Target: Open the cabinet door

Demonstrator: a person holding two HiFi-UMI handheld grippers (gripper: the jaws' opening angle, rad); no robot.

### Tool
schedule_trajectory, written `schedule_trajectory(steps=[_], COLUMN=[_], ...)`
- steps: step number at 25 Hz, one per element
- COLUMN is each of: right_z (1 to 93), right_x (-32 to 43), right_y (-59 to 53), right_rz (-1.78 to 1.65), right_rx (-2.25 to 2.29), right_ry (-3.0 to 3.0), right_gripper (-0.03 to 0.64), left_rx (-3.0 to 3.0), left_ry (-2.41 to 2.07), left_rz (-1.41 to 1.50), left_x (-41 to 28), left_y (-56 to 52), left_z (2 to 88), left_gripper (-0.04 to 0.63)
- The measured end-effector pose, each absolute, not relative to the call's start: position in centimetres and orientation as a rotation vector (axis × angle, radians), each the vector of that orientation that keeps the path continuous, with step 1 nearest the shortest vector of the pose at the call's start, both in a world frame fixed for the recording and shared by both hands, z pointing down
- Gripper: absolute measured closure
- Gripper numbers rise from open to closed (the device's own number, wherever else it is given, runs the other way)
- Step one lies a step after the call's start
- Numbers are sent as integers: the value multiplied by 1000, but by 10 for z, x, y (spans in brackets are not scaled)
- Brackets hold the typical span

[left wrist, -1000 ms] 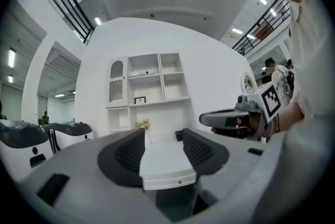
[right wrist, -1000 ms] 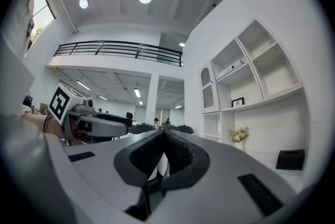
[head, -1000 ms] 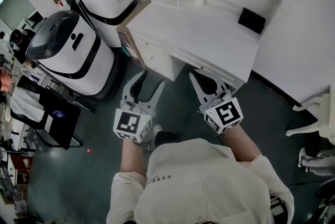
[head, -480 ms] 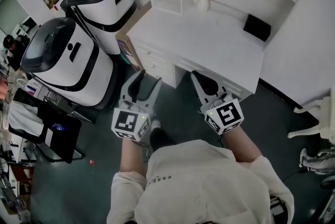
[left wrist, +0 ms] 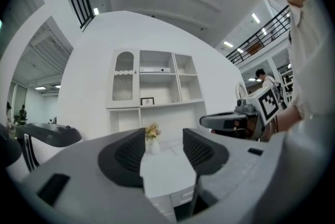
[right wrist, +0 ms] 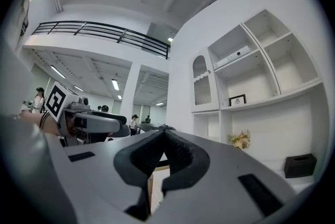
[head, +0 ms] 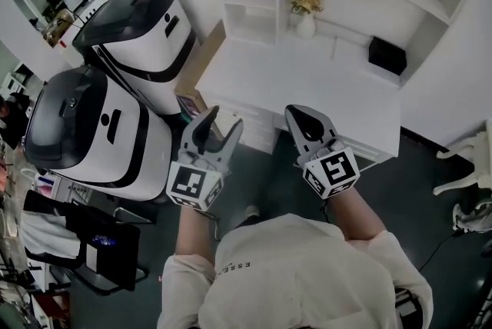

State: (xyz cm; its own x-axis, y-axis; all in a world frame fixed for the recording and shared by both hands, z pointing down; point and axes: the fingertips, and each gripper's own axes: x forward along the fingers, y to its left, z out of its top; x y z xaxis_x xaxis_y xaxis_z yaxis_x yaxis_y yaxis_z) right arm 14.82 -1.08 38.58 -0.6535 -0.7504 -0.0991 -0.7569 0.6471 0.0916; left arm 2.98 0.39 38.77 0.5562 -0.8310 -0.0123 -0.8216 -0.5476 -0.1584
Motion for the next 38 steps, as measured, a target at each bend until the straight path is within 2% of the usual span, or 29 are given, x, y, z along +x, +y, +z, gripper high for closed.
schedule_trajectory(steps=[8, 17, 27, 38], right_z=[378, 381, 335, 284], right_x=[90, 85, 129, 182], right_y=[-83, -172, -281, -345], right_rz=[176, 200, 302, 414], right_rx=[-1410, -1485, -1541, -1770], right_ry=[2747, 2731, 2631, 2520], right_gripper=[603, 601, 603, 601], left_rx=[-2707, -2742, -2629, -2538], left_ry=[1282, 1200, 1066, 876], left_rz=[-107, -108, -119, -41], left_x=[-26, -25, 27, 86], left_y=[-75, -167, -298, -409], left_z=[382, 386, 319, 215], left_gripper=[387, 388, 388, 388])
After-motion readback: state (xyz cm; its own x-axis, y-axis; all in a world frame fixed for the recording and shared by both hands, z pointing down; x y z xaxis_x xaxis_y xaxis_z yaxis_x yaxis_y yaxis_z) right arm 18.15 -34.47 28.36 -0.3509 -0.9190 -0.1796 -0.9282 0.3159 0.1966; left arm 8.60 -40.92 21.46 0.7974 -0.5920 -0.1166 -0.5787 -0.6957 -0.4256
